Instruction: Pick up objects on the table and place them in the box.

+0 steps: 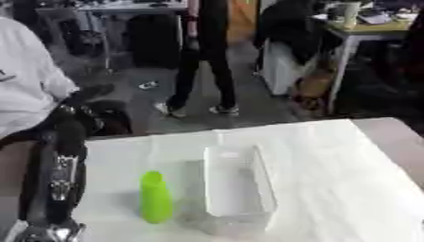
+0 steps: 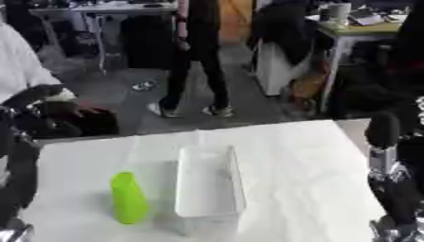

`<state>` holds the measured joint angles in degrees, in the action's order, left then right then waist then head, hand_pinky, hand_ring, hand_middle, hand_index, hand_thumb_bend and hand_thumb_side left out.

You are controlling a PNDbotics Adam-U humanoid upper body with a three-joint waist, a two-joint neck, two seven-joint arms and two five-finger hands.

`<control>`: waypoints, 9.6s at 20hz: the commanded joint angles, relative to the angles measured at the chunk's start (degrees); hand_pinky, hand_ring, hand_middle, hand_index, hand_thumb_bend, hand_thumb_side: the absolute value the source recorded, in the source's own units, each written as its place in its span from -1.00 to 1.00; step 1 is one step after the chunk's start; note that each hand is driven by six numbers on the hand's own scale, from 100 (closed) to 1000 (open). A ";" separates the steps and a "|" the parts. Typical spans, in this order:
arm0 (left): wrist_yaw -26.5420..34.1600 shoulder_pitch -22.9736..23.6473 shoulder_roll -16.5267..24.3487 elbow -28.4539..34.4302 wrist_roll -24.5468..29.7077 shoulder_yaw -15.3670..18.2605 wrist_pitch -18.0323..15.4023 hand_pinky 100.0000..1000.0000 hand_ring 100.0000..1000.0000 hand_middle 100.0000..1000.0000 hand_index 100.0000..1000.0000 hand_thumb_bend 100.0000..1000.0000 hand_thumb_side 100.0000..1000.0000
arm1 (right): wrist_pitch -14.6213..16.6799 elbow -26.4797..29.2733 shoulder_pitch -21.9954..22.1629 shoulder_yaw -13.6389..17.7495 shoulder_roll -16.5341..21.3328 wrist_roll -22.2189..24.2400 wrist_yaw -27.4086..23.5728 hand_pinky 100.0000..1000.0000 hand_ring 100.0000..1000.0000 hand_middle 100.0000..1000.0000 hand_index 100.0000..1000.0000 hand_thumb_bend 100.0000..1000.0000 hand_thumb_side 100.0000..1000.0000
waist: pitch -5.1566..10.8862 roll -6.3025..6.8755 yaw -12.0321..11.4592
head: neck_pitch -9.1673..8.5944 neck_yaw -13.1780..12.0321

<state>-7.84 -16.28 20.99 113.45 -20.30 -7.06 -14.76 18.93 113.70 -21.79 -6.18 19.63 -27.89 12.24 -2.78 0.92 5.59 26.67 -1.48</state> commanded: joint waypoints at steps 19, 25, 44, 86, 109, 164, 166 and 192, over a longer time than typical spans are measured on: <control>-2.71 -1.41 2.75 0.81 3.90 1.03 3.55 -0.18 0.28 0.54 0.74 -0.37 0.92 | -0.24 0.89 -0.49 1.09 0.76 -0.28 -0.01 -0.98 -0.56 -0.56 -0.55 -0.33 -0.14 | 0.81 0.16 -0.24 | 1.50 1.98; -4.85 -3.47 12.33 -3.01 10.24 1.10 8.89 -0.20 0.27 0.54 0.71 -0.46 0.93 | -0.43 0.89 -0.36 1.48 0.88 -0.23 -0.23 -0.98 -0.56 -0.56 -0.54 -0.34 -0.14 | 1.26 0.97 0.57 | 2.05 1.21; -15.03 -13.30 24.89 -24.03 27.82 -3.07 8.97 0.00 0.38 0.68 0.78 -0.41 1.00 | -0.54 0.89 -0.04 0.93 0.48 1.90 -2.05 -0.98 -0.56 -0.55 -0.53 -0.35 -0.14 | 2.11 1.90 1.82 | 1.58 1.07; -24.22 -20.54 20.72 -46.23 36.69 -7.95 1.06 0.45 0.62 0.81 0.89 0.61 0.53 | -0.14 0.89 -0.19 0.71 0.52 3.29 -3.32 -0.98 -0.56 -0.55 -0.52 -0.36 -0.14 | 2.37 1.76 2.15 | 3.69 -1.36; -21.19 -21.21 17.29 -51.24 41.81 -7.35 -3.77 0.34 0.64 0.89 0.96 0.46 0.44 | -0.12 0.89 -0.49 0.59 0.30 3.58 -3.53 -0.98 -0.55 -0.55 -0.52 -0.38 -0.15 | 2.38 1.65 2.67 | 3.65 -1.52; -25.86 -29.26 10.88 -69.57 53.06 -4.32 -6.53 0.35 0.58 0.83 0.96 0.34 0.39 | 0.56 0.89 -2.31 0.34 -1.36 4.05 -4.52 -0.97 -0.55 -0.56 -0.52 -0.39 -0.17 | 2.00 2.20 5.13 | 3.52 -3.31; -26.61 -29.38 10.72 -69.92 53.24 -4.34 -6.61 0.36 0.58 0.83 0.96 0.34 0.38 | 0.58 0.89 -2.40 0.33 -1.43 4.06 -4.57 -0.97 -0.55 -0.56 -0.52 -0.39 -0.17 | 1.98 2.25 5.24 | 3.65 -3.38; -29.07 -28.64 10.27 -71.27 40.58 -4.33 -4.52 -1.00 -1.00 -0.72 -0.26 -1.00 0.48 | 0.59 0.89 -2.54 0.35 -1.56 4.01 -4.59 -0.97 -0.56 -0.56 -0.52 -0.40 -0.17 | 2.03 2.36 5.45 | 4.13 -3.37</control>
<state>-37.28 -44.25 30.04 41.13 21.68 -11.65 -19.45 19.42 113.70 -23.12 -5.88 18.03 -23.88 7.76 -1.37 3.46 11.11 30.59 -4.51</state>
